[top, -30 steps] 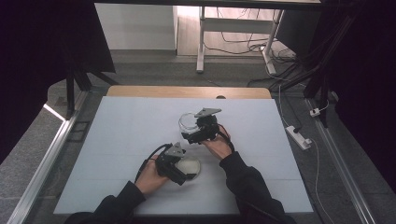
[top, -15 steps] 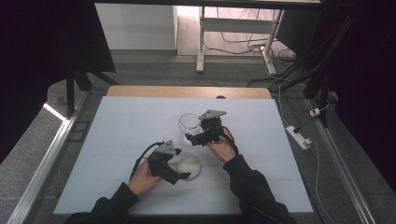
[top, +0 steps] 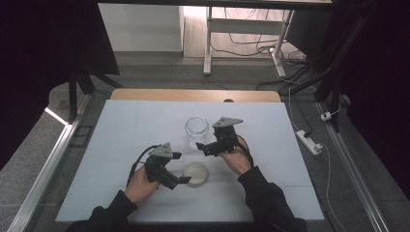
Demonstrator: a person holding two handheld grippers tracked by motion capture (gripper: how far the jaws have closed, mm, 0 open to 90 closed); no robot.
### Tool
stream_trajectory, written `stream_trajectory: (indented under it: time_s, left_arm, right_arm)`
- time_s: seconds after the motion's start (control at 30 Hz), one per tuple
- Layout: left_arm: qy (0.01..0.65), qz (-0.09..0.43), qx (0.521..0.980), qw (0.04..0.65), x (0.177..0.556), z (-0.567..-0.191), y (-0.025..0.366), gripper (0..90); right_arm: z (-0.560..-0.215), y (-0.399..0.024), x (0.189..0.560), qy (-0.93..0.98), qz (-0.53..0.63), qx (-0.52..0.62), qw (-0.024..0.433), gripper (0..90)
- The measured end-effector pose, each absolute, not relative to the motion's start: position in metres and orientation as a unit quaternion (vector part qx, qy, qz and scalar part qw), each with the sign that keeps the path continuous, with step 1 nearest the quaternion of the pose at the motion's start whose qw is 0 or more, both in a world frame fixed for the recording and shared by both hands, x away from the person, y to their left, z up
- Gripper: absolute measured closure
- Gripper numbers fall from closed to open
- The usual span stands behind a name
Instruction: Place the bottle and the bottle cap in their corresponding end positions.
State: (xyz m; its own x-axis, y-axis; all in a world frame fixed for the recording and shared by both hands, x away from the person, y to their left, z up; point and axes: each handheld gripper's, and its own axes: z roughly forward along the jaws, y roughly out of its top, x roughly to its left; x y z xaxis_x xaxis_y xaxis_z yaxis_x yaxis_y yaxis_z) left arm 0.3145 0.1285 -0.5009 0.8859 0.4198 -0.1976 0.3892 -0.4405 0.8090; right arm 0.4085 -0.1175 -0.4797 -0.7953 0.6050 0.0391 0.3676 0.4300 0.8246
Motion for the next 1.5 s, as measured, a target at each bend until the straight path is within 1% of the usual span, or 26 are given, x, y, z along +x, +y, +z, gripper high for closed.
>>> stream_trajectory:
  time_s: [0.63, 0.93, 1.5]
  left_arm:
    - [0.268, 0.043, 0.828, 0.490, 0.293, -0.487, 0.164, 0.0]
    - [0.291, 0.058, 0.818, 0.494, 0.280, -0.484, 0.187, 0.0]
    - [0.330, 0.092, 0.803, 0.488, 0.250, -0.485, 0.226, 0.0]
  right_arm:
    - [-0.467, -0.142, 0.359, 0.833, 0.458, 0.280, 0.136, 0.0]
    - [-0.461, -0.163, 0.335, 0.823, 0.471, 0.281, 0.146, 0.0]
    - [-0.462, -0.213, 0.299, 0.798, 0.482, 0.316, 0.174, 0.0]
